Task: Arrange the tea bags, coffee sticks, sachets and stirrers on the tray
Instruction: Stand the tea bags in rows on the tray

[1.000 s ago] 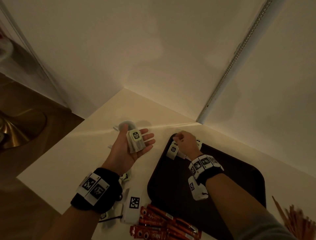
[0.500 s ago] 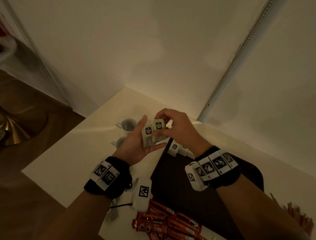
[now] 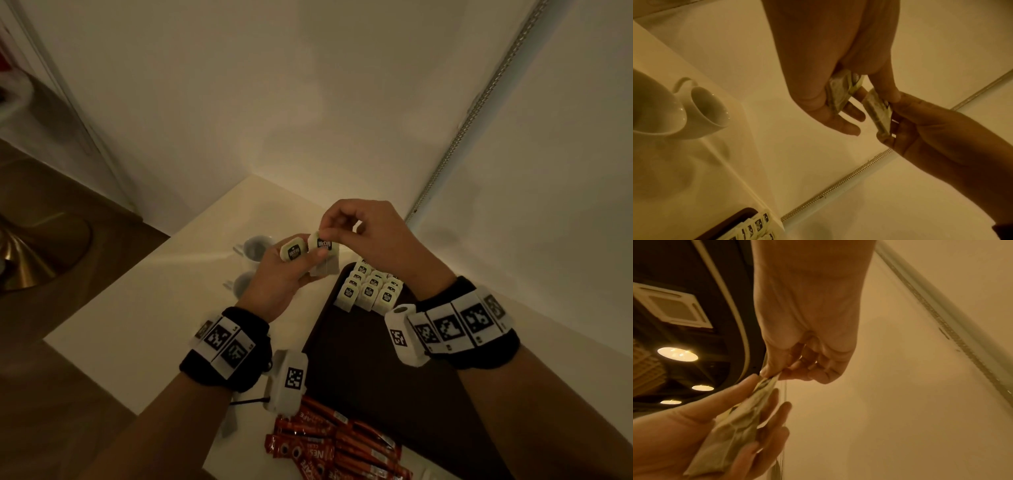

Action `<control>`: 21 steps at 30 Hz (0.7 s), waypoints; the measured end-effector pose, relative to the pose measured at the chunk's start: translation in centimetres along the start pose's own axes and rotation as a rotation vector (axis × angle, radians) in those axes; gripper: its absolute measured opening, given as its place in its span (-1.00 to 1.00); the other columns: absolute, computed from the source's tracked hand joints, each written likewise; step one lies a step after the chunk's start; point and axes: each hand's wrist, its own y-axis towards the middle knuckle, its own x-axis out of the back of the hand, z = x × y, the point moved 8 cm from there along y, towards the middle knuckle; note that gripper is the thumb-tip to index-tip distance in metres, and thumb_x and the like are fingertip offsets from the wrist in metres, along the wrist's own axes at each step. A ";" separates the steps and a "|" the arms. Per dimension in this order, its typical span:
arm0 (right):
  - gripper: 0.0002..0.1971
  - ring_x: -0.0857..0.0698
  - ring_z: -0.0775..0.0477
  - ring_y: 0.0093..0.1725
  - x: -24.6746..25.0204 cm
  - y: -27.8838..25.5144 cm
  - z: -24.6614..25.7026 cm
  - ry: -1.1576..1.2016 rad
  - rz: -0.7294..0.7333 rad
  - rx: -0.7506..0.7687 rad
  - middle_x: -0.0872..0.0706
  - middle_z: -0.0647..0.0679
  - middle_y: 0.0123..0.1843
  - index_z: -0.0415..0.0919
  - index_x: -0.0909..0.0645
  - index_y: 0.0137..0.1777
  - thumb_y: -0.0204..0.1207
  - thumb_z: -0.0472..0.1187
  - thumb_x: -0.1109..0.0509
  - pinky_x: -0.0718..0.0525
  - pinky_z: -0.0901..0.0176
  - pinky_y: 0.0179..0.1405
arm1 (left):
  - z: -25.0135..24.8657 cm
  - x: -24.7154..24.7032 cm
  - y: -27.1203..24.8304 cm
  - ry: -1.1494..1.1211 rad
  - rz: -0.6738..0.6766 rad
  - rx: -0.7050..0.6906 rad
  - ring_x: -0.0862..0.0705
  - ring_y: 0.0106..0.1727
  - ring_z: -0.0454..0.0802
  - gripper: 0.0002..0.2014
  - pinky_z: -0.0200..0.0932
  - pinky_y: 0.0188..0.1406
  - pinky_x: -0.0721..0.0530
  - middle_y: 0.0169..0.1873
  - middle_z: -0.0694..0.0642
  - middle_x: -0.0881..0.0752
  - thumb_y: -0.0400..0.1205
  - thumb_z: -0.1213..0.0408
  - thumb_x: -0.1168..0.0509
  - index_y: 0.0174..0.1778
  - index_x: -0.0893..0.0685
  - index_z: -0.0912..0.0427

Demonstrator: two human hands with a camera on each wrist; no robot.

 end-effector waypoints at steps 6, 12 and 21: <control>-0.89 -0.55 0.23 -0.39 0.1 0.3 1.2 -0.211 0.050 -0.021 -0.66 0.09 -0.34 -0.15 -0.75 -0.09 0.47 -0.14 -0.48 -0.44 0.46 -0.31 | 0.8 -0.7 -0.2 -0.127 0.016 0.058 -0.70 -0.01 0.03 -0.71 -0.14 -0.12 -0.73 -0.06 0.20 -0.65 0.54 0.21 -0.36 0.08 -0.57 0.30; -0.86 -0.55 0.39 -0.46 -0.4 0.4 0.9 -0.249 0.081 -0.078 -0.63 0.14 -0.40 -0.17 -0.69 0.04 0.54 -0.16 -0.42 -0.43 0.60 -0.38 | 1.6 -1.1 -0.7 -0.221 0.033 0.125 -0.77 -0.09 -0.03 -0.73 -0.16 -0.18 -0.74 -0.15 0.11 -0.74 0.52 0.13 -0.26 0.04 -0.60 0.20; -0.85 -0.63 0.14 -0.38 0.5 0.2 0.7 -0.251 -0.029 -0.028 -0.68 0.06 -0.40 -0.15 -0.71 0.02 0.52 -0.31 -0.36 -0.48 0.56 -0.31 | 2.2 -1.0 -0.9 -0.394 -0.037 0.124 -0.79 -0.08 0.01 -0.65 -0.24 -0.18 -0.74 -0.09 0.10 -0.78 0.46 0.10 -0.30 0.13 -0.64 0.16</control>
